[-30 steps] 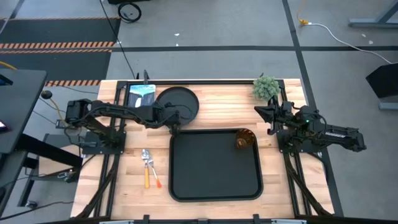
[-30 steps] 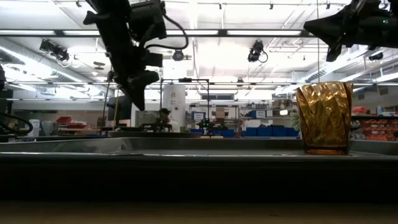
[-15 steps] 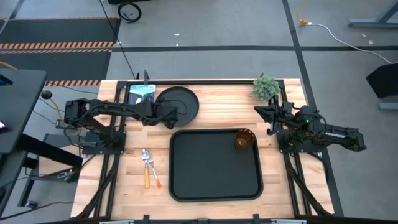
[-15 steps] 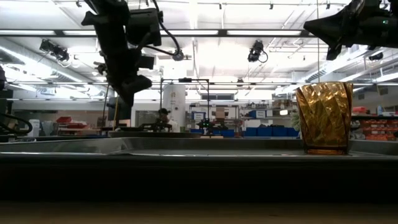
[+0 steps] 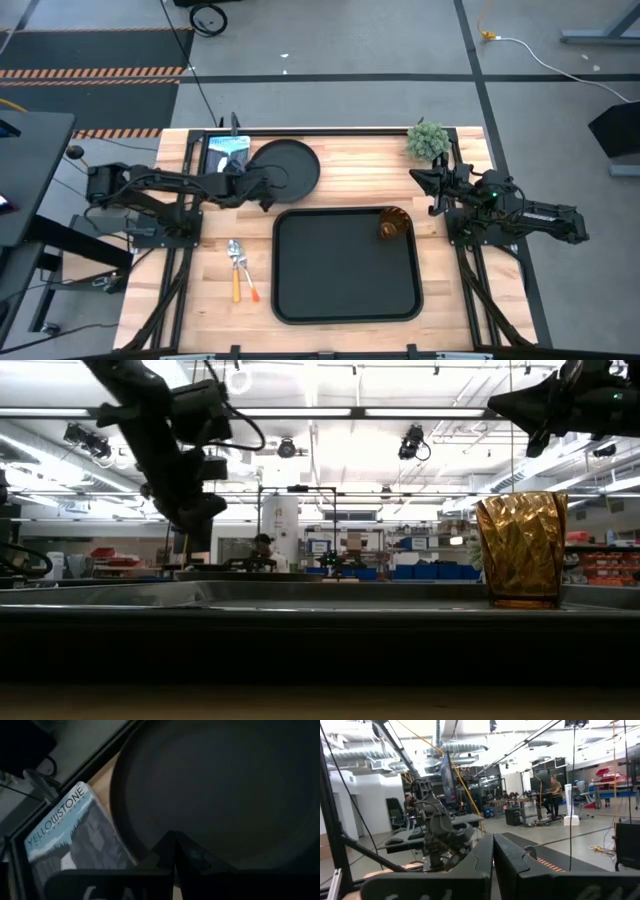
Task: Pick and place plate/cup/fork/spoon on tray
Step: Put the plate on the serving tray
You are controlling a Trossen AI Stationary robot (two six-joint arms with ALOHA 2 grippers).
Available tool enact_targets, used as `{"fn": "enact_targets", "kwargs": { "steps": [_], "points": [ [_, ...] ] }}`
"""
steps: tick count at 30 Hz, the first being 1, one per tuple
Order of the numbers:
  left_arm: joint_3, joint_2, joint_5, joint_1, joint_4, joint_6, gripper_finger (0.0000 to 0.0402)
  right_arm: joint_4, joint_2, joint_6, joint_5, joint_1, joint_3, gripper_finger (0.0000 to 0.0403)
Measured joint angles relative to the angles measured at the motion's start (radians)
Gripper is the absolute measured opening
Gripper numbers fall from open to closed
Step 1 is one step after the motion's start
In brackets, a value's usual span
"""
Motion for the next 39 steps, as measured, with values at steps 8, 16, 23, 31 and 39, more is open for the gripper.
{"fn": "enact_targets", "kwargs": {
  "steps": [8,16,23,31,39],
  "points": [
    [-0.079,-0.134,0.090,0.086,0.088,-0.047,0.0013,0.014,0.000,-0.004,0.022,-0.001,0.000,0.0018],
    [-0.085,-0.137,0.146,0.150,0.140,-0.107,0.0013,0.014,0.000,-0.004,0.025,-0.001,0.000,0.0018],
    [-0.085,-0.137,0.146,0.149,0.166,-0.103,0.0014,0.014,0.000,-0.004,0.025,-0.001,0.000,0.0018],
    [-0.085,-0.136,0.162,0.149,0.166,-0.109,0.0014,0.014,0.000,-0.004,0.025,-0.001,0.000,0.0018],
    [-0.085,-0.136,0.153,0.184,0.166,-0.157,0.0025,0.014,0.000,-0.004,0.024,-0.001,0.000,0.0018]
  ]
}}
